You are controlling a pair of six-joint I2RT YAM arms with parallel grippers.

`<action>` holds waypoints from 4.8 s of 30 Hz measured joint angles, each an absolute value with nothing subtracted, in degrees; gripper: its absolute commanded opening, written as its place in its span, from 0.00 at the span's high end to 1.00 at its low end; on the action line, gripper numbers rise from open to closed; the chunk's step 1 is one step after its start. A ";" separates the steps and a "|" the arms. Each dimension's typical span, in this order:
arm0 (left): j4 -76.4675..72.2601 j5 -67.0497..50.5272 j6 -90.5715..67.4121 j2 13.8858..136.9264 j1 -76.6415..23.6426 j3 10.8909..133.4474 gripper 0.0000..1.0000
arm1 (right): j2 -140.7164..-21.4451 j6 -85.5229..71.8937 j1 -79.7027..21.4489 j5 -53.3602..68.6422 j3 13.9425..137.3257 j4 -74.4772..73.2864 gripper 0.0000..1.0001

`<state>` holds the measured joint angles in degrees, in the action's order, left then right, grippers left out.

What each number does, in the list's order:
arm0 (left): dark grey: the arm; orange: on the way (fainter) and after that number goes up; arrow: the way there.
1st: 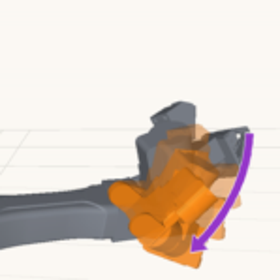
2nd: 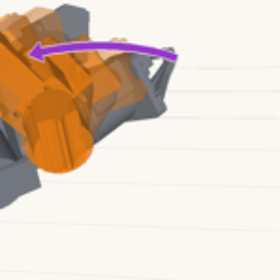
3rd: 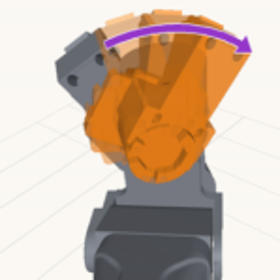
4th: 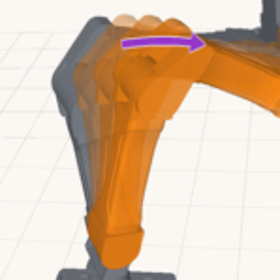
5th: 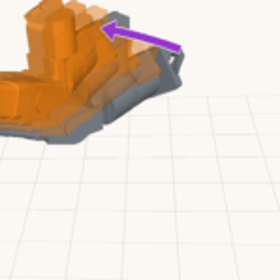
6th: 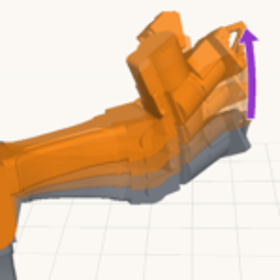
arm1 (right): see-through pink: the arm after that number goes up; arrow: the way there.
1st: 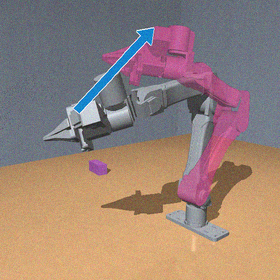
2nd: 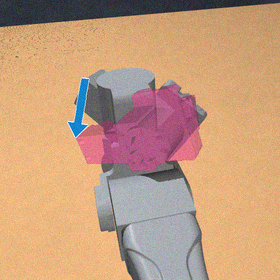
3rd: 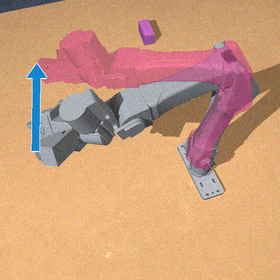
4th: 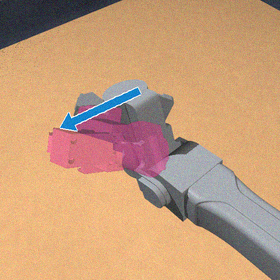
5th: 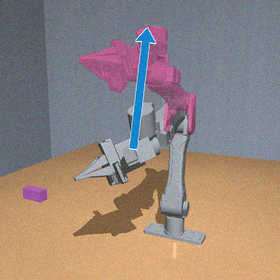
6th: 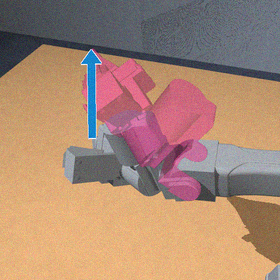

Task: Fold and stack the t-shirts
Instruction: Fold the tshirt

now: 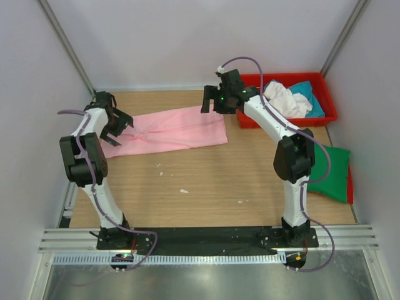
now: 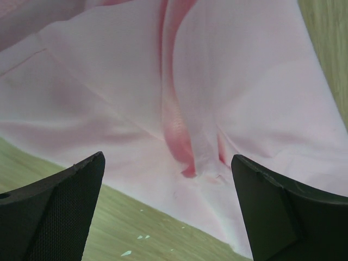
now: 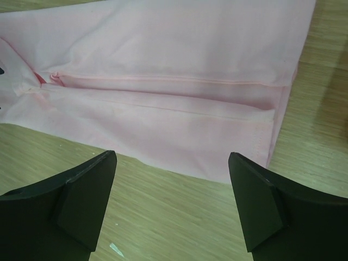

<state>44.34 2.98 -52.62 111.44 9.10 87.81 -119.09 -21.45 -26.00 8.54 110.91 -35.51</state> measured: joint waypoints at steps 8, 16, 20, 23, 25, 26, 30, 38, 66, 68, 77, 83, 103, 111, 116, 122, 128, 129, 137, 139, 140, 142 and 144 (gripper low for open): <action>37.12 -0.08 -56.84 115.13 8.84 87.92 0.00 | -116.62 -18.85 -25.36 4.93 109.56 -36.01 0.08; 34.46 -0.10 -58.63 119.22 8.73 89.62 0.06 | -116.62 -17.85 -25.32 3.33 109.38 -37.45 0.08; 34.24 -0.10 -58.96 121.03 8.43 92.29 0.10 | -116.62 -17.45 -25.32 2.57 109.38 -38.09 0.08; 33.78 -0.10 -59.44 121.97 8.01 94.24 0.12 | -116.62 -17.19 -25.32 2.02 109.40 -38.57 0.08; 33.63 -0.03 -59.70 122.21 7.57 95.55 0.14 | -116.64 -17.02 -25.32 1.69 109.45 -38.85 0.08; 33.58 0.08 -59.79 122.26 7.38 96.16 0.14 | -116.64 -17.02 -25.32 1.56 109.49 -38.96 0.08; 32.93 0.43 -60.23 122.78 6.28 99.15 0.14 | -116.71 -17.02 -25.32 1.21 109.84 -39.05 0.08; 31.03 0.38 -61.56 131.26 4.10 108.27 0.16 | -118.65 -16.80 -24.97 0.97 111.72 -39.07 0.08; 34.83 6.85 -54.43 117.89 0.36 100.90 0.09 | -119.42 -17.37 -23.97 3.09 111.59 -38.96 0.08; 35.18 6.90 -54.68 120.95 -0.86 101.86 0.09 | -119.42 -17.45 -23.88 3.09 111.04 -38.94 0.08; 35.35 8.47 -55.24 129.60 -4.69 108.47 0.09 | -119.17 -17.50 -23.38 3.05 108.29 -38.92 0.08; 35.35 9.78 -55.61 130.65 -4.64 107.83 0.09 | -119.17 -17.72 -22.72 3.33 108.14 -38.85 0.08; 32.86 -0.12 -55.16 115.31 1.26 100.92 0.04 | -117.95 -18.39 -22.02 6.98 105.67 -36.45 0.08; 33.93 1.65 -56.40 98.32 14.74 83.57 0.07 | -116.53 -18.98 -22.39 9.28 101.65 -33.36 0.08; 37.17 5.89 -55.40 102.56 16.64 80.55 0.09 | -116.53 -18.72 -22.39 10.07 101.71 -32.99 0.07; 38.72 10.59 -53.74 104.51 18.06 79.02 0.16 | -116.53 -18.35 -22.39 10.07 102.02 -33.19 0.08; 36.60 11.25 -53.30 105.14 20.47 73.84 0.22 | -116.51 -18.61 -22.39 10.04 102.00 -33.85 0.10; 36.42 11.00 -53.30 105.73 20.67 73.58 0.22 | -116.51 -18.83 -22.44 10.09 101.97 -33.87 0.13; 33.17 10.76 -51.86 108.62 20.75 73.58 0.48 | -117.40 -19.81 -23.99 10.33 101.23 -34.30 0.21; 31.94 10.74 -50.50 108.75 20.75 73.58 0.55 | -118.41 -19.77 -24.73 10.28 101.23 -34.26 0.23; 31.24 10.76 -49.84 108.77 20.75 73.56 0.57 | -119.31 -19.73 -25.17 10.28 101.19 -34.30 0.23; 29.41 10.74 -47.92 108.77 20.75 73.32 0.62 | -120.44 -19.64 -25.76 10.24 100.66 -34.26 0.25; 28.08 10.74 -45.98 108.77 20.75 73.03 0.64 | -121.30 -19.62 -26.30 10.22 99.94 -34.30 0.25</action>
<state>28.08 10.74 -45.98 108.77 20.75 73.03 -121.30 -19.62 -26.30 10.22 99.94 -34.30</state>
